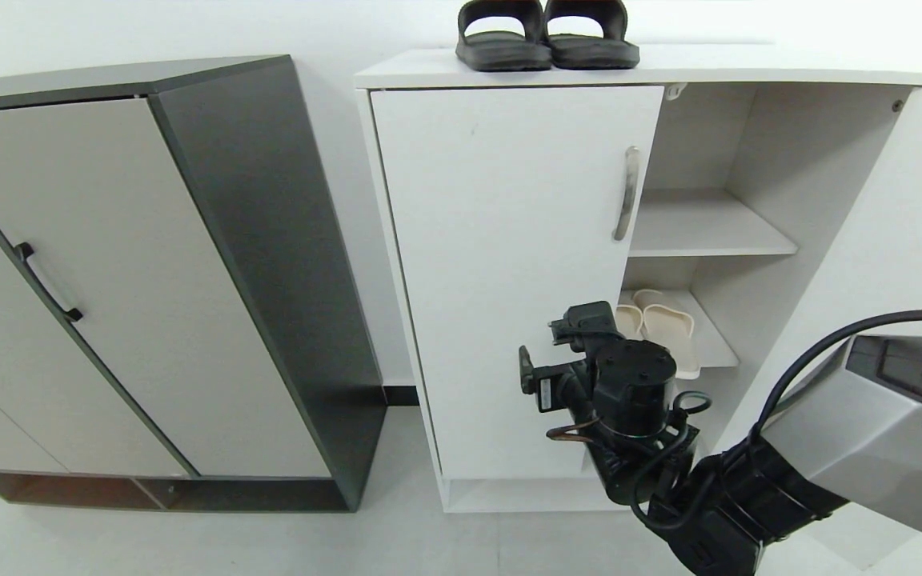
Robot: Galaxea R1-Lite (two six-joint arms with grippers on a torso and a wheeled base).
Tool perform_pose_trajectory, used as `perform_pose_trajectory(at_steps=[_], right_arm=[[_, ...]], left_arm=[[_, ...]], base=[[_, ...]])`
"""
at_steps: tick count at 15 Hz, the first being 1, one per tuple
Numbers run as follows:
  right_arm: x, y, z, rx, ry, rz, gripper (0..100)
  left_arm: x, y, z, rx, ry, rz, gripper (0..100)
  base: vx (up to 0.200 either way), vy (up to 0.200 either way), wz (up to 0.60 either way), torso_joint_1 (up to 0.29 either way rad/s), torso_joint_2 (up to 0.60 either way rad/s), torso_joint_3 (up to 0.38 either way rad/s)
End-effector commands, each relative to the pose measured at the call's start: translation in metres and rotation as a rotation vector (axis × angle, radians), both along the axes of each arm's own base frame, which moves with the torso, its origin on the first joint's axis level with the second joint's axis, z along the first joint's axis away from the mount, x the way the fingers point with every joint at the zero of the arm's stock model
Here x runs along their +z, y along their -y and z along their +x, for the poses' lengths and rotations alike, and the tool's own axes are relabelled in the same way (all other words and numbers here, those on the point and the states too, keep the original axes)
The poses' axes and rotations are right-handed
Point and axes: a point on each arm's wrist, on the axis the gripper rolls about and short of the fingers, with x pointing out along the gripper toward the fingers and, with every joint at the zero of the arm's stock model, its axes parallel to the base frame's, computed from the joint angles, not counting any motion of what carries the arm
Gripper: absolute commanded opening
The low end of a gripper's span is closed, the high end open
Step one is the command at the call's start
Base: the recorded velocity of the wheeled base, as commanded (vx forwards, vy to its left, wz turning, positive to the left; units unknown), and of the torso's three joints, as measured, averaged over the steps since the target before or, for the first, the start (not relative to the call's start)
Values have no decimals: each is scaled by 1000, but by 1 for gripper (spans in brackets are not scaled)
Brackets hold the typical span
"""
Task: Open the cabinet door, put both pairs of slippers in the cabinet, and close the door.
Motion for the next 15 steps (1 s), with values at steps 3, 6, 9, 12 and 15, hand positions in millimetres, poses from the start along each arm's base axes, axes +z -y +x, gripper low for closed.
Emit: perform_pose_trajectory(at_steps=[3, 6, 9, 12, 15], right_arm=[[-1, 0, 1, 0, 17, -15, 100], [-4, 3, 1, -5, 11, -23, 100], [-4, 4, -1, 1, 8, -30, 100], [-3, 4, -1, 3, 10, -29, 100], [-4, 4, -1, 1, 8, -31, 100]], left_arm=[[0, 0, 0, 1, -1, 1, 0], [0, 0, 0, 1, -1, 1, 0], [0, 0, 0, -1, -1, 3, 0], [0, 0, 0, -1, -1, 3, 0], [0, 0, 0, -1, -1, 1, 0]], base=[[0, 0, 0, 0, 0, 0], [0, 0, 0, 0, 0, 0], [0, 0, 0, 0, 0, 0], [0, 0, 0, 4, -173, -258], [0, 0, 0, 46, -440, -372]])
